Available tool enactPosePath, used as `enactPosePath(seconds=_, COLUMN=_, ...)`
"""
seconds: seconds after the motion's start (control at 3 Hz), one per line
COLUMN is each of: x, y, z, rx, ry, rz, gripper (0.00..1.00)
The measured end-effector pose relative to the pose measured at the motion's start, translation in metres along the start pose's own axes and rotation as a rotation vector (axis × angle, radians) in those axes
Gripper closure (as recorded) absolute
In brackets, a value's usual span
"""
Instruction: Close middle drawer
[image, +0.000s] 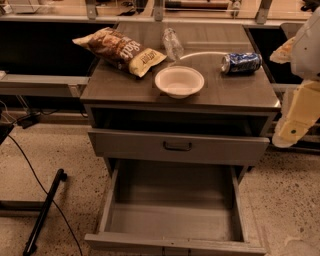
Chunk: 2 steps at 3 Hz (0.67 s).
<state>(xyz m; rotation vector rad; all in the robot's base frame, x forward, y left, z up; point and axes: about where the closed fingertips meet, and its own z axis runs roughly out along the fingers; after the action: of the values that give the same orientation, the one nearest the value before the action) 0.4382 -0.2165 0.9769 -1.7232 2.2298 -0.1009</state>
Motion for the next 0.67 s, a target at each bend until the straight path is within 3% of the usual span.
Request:
enactPosePath(seconds=0.33, x=0.0, y=0.0, z=0.0, rx=0.0, ry=0.0, rz=0.0, gripper=0.0)
enactPosePath(seconds=0.67, x=0.014, y=0.018, z=0.028, rx=-0.086, ry=-0.033, rz=0.024, gripper=0.0)
